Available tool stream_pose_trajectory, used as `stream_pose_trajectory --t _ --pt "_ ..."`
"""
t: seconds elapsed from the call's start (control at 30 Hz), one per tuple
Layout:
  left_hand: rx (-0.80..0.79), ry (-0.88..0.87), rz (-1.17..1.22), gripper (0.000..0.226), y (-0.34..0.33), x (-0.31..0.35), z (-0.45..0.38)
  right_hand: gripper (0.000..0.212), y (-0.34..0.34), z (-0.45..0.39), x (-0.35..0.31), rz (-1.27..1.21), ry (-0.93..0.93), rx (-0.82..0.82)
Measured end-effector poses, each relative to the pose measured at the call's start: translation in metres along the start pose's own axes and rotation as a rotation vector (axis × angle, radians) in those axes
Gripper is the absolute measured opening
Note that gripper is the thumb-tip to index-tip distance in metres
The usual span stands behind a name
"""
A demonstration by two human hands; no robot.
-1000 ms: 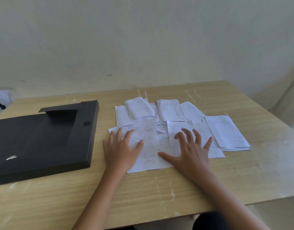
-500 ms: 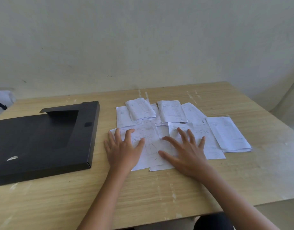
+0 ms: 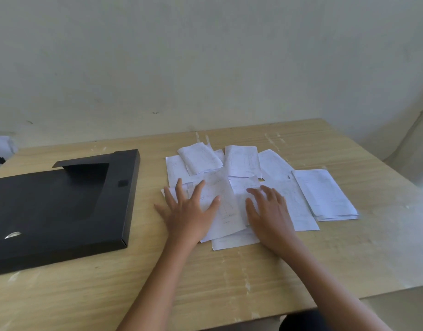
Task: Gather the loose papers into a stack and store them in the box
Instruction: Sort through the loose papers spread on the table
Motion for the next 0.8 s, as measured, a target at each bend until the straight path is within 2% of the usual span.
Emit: stream_pose_trajectory --t 0.07,0.17,0.27,0.4,0.53,0.6,0.7,0.8 --pt "0.076 0.017 0.037 0.068 0.011 -0.012 -0.007 0.042 0.009 -0.004 0.007 -0.111 -0.021 0.029" --pt "0.159 0.003 0.020 0.064 0.025 -0.025 -0.039 0.042 0.006 -0.020 0.011 -0.105 -0.012 -0.028" --pt "0.035 0.004 0.010 0.070 0.020 -0.031 -0.073 0.044 -0.005 -0.044 0.005 -0.028 -0.006 -0.123" --pt "-0.110 0.028 -0.035 0.068 0.007 -0.032 -0.086 0.044 -0.016 -0.062 -0.003 0.086 0.027 -0.121" --pt "-0.133 -0.049 -0.006 0.062 0.003 -0.029 -0.082 0.036 -0.012 -0.061 -0.010 -0.034 0.116 -0.046" --pt "-0.082 -0.101 -0.017 0.057 0.011 -0.027 -0.080 0.035 -0.005 -0.066 -0.007 -0.097 0.107 0.006" --pt "-0.029 -0.143 0.010 0.056 0.022 -0.025 -0.081 0.040 -0.006 -0.076 -0.003 0.075 0.064 -0.022" --pt "-0.146 -0.196 -0.086 0.058 0.013 -0.022 -0.078 0.042 -0.012 -0.079 -0.001 0.192 0.068 -0.111"
Point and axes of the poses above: each hand's wrist, its own z-axis away from the middle knuckle, its own y-axis out of the back of the hand, x = y × z, the point moved 7 cm from there along -z, towards the middle knuckle, and after that the axes turned 9 degrees about -y, right-handed, at the moved point
